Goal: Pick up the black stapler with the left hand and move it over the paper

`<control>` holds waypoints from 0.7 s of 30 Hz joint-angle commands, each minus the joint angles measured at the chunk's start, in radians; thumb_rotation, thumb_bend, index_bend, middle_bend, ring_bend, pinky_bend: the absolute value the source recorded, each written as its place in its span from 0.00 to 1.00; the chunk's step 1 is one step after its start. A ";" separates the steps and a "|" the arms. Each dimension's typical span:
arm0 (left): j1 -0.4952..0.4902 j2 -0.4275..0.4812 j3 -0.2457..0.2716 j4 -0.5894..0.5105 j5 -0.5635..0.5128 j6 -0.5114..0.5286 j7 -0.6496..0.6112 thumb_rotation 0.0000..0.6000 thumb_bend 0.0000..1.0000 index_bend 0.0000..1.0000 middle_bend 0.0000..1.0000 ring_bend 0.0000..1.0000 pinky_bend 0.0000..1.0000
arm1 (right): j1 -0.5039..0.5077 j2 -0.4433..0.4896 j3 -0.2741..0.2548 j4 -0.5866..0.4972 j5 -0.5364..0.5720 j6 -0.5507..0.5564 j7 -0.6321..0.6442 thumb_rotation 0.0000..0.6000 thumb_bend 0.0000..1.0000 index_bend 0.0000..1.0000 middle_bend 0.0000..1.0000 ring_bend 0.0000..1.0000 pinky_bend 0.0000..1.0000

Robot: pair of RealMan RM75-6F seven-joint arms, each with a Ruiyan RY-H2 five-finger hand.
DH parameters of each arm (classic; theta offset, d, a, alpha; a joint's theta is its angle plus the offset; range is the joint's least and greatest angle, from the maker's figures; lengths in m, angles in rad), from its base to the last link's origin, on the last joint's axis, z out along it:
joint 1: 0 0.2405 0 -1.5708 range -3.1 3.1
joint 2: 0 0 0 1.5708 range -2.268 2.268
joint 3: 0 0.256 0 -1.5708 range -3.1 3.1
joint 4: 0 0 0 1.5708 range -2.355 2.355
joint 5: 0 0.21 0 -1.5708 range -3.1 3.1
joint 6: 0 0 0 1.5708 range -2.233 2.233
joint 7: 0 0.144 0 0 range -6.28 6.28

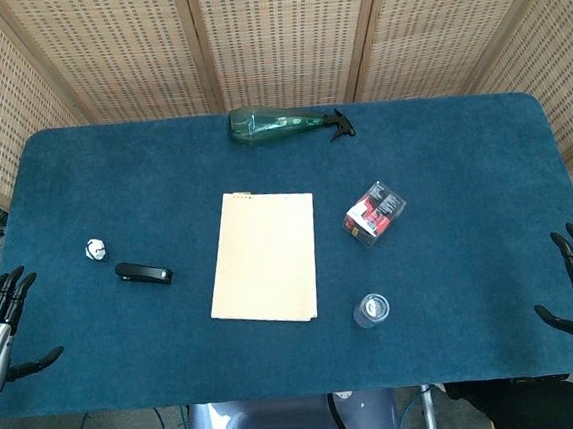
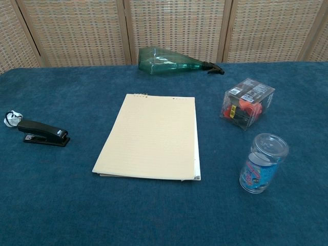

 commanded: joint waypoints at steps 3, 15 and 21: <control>-0.002 -0.001 -0.004 0.006 -0.007 -0.003 -0.004 1.00 0.00 0.00 0.00 0.00 0.00 | 0.000 0.002 0.000 -0.003 0.000 0.000 0.001 1.00 0.00 0.00 0.00 0.00 0.00; -0.149 -0.035 -0.042 0.044 -0.046 -0.229 0.071 1.00 0.00 0.00 0.00 0.00 0.00 | 0.003 0.007 0.006 -0.007 0.017 -0.015 0.007 1.00 0.00 0.00 0.00 0.00 0.00; -0.342 -0.065 -0.085 0.104 -0.103 -0.507 0.158 1.00 0.00 0.00 0.00 0.00 0.00 | 0.014 0.001 0.014 0.000 0.042 -0.040 -0.006 1.00 0.00 0.00 0.00 0.00 0.00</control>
